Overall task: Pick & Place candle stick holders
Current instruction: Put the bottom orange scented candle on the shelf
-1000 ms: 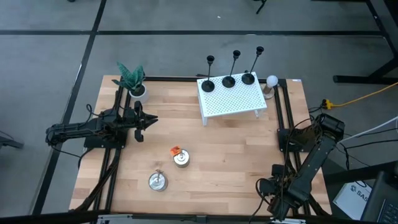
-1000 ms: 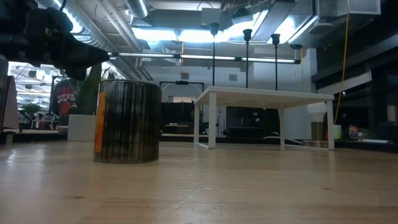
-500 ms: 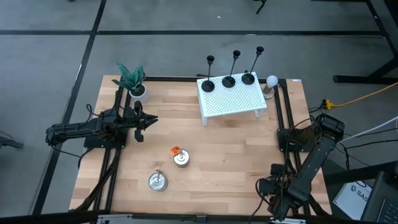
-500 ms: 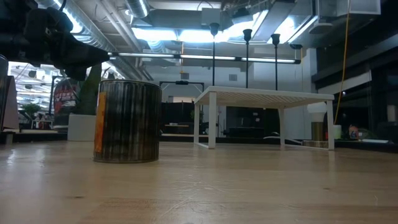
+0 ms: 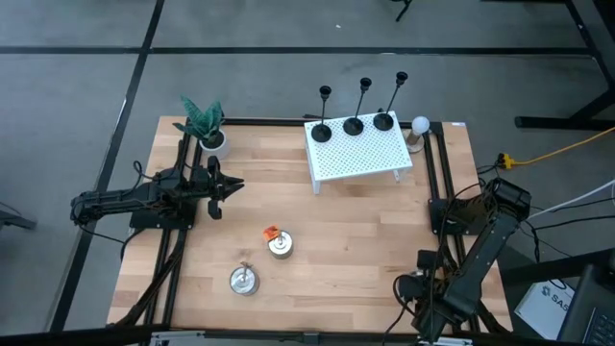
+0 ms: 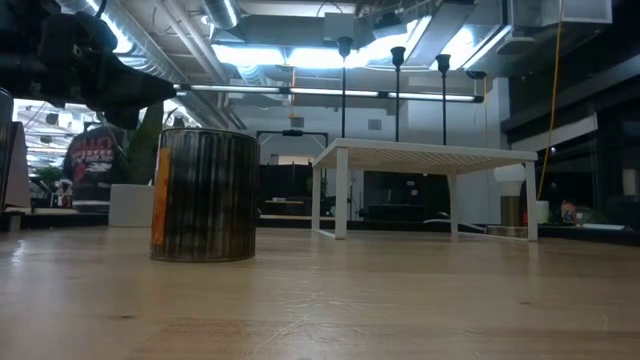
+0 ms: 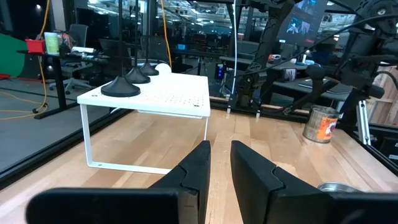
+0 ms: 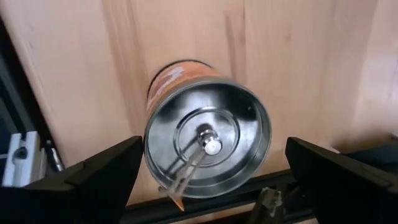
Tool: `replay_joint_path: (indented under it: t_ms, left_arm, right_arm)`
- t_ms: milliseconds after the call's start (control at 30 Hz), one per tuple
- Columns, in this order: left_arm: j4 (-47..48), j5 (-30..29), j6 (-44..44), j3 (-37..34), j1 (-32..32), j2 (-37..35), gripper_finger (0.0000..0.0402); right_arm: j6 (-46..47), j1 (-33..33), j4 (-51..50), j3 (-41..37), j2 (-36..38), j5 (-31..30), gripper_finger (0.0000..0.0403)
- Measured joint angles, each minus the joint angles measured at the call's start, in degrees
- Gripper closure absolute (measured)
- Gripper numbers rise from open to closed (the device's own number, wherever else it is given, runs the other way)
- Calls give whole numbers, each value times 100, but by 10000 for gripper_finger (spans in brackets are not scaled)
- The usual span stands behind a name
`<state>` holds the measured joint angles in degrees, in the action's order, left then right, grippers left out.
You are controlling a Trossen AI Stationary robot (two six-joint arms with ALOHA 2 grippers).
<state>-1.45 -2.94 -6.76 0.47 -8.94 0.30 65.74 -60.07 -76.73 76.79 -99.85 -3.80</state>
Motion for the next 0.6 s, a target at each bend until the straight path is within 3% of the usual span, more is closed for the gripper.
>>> replay_joint_path:
  t_ms: [600]
  left_arm:
    - [0, 0, 0, 1, -1, 1, 343]
  right_arm:
    - [588, 181, 420, -810, 55, -134, 3]
